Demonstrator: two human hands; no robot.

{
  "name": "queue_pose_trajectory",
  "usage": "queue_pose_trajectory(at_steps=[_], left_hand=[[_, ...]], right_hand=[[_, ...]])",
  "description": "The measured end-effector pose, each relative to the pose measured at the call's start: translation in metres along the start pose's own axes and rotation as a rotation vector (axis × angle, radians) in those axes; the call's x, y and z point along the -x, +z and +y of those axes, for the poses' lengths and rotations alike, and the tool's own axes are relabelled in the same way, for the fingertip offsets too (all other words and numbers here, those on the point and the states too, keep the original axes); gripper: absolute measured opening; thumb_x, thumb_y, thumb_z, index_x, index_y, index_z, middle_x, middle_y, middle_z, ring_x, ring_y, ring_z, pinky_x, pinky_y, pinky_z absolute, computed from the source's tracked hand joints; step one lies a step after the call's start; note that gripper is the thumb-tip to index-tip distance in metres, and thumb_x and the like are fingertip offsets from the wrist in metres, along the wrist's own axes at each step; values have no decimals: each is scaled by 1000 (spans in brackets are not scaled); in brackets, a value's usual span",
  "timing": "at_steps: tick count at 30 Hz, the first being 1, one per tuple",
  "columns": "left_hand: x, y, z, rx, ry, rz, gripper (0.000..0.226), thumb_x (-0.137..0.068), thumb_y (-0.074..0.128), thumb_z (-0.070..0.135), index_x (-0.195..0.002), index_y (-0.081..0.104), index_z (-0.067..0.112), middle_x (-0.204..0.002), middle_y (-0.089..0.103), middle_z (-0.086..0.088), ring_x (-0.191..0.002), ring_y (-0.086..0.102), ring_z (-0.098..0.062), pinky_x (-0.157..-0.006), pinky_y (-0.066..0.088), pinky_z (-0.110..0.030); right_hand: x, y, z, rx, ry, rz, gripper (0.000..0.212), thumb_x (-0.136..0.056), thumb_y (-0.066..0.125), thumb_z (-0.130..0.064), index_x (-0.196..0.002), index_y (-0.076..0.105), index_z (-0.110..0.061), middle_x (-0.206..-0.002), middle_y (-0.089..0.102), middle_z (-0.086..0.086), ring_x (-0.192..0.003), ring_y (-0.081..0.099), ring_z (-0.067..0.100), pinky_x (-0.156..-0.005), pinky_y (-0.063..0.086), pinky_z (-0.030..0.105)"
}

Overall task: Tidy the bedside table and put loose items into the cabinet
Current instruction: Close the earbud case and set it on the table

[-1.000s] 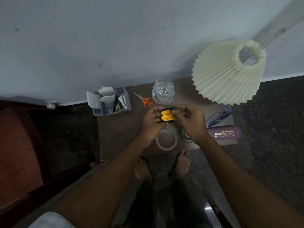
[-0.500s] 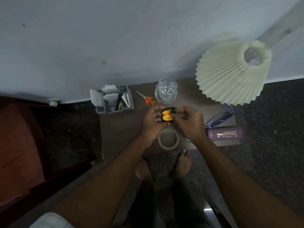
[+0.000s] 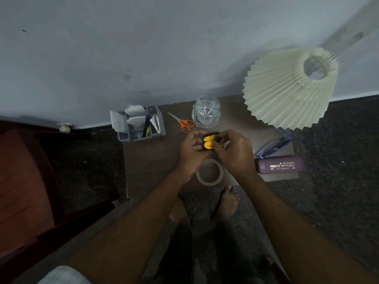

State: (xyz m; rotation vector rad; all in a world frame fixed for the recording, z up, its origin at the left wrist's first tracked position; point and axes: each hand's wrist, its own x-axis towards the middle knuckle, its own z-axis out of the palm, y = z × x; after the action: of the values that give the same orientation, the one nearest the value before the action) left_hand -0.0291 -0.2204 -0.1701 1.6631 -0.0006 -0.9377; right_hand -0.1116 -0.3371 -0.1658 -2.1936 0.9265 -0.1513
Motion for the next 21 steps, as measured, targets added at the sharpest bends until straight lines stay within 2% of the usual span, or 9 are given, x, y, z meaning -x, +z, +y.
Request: queue_pose_trajectory(at_steps=[4,9,12,14,17,21], left_hand=[[-1,1,-1,-2,-8,2,60,-70,79,-14,-122,55,5,-99,69,-10,-87,67,-17,-77,58,-29],[-2,2,-6,-1,-52,3,61,-71,78,-14,-123,54,4,-108,69,-20,-93,68,-22,-82,58,-34],[-3,3,-13,-5,-79,-7,60,-72,75,-17,-123,54,3,-113,67,-25,-94,65,-25,-87,56,-40],[-3,4,-18,-23,-93,-24,58,-73,74,-16,-122,54,6,-108,68,-20,-92,66,-22,-83,56,-33],[-4,5,-24,-39,-117,-41,55,-73,75,-15,-117,55,12,-102,69,-11,-89,65,-17,-81,55,-29],[-8,8,-30,-63,-123,-25,55,-73,73,-17,-117,55,11,-102,69,-13,-90,64,-20,-85,54,-32]], right_hand=[[-1,0,2,18,12,-20,18,-80,78,-24,-92,74,-11,-84,69,3,-78,63,18,-73,48,32],[0,1,10,13,59,-52,17,-81,76,-30,-87,74,-15,-78,68,-1,-72,62,12,-69,48,28],[1,1,18,-147,207,17,10,-81,77,-29,-80,73,-20,-66,66,-12,-63,61,-2,-61,42,9],[-1,-1,27,-201,289,81,7,-83,75,-26,-81,73,-20,-63,63,-18,-60,60,-11,-58,38,2],[-7,-6,43,-196,336,93,5,-87,73,-20,-90,74,-16,-71,64,-16,-61,60,-5,-65,45,14],[-22,-9,58,-152,333,37,12,-89,71,-21,-97,74,-13,-83,70,-7,-77,67,10,-75,51,21]])
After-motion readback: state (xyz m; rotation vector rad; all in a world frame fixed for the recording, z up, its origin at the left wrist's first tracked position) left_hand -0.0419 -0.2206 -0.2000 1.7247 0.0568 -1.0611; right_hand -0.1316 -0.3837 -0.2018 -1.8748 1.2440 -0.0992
